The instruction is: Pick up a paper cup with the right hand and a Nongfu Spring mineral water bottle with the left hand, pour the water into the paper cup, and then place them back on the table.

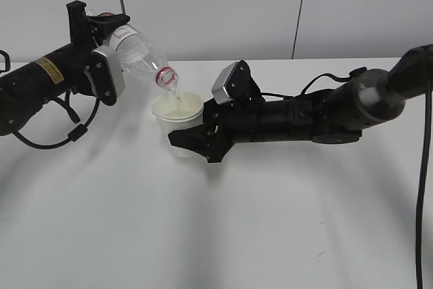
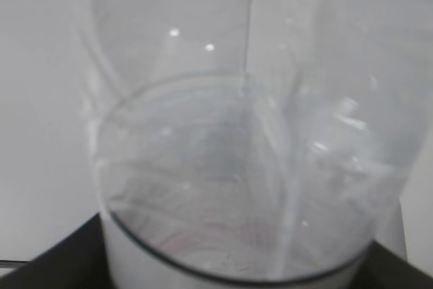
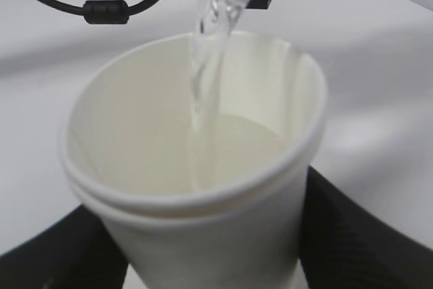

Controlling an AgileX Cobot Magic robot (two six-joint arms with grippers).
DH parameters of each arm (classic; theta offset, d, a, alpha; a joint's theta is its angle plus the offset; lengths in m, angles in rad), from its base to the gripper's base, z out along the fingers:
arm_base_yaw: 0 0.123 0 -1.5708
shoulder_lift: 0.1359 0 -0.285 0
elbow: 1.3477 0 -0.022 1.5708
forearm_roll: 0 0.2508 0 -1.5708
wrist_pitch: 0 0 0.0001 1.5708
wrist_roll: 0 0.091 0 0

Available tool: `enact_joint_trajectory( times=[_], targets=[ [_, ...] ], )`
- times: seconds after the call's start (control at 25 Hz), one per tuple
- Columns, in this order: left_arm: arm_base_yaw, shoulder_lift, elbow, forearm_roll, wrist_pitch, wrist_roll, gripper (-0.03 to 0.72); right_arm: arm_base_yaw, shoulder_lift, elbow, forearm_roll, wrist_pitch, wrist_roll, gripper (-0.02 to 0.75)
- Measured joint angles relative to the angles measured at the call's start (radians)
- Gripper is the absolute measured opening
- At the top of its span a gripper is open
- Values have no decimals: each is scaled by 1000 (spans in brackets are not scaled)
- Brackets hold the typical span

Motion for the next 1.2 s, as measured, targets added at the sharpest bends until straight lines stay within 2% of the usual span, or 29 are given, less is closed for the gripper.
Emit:
enact_joint_trajectory(
  times=[0.48, 0.68, 0.84, 1.2],
  targets=[
    [0, 0, 0, -5, 0, -1, 419, 0, 0, 0, 10, 2, 0, 498],
    [0, 0, 0, -5, 0, -103, 419, 0, 0, 0, 62, -4, -33, 498],
    [0, 0, 0, -5, 0, -264, 419, 0, 0, 0, 96, -6, -50, 498],
    [0, 0, -1, -21, 9, -842, 419, 0, 0, 0, 194, -6, -92, 497]
  ],
)
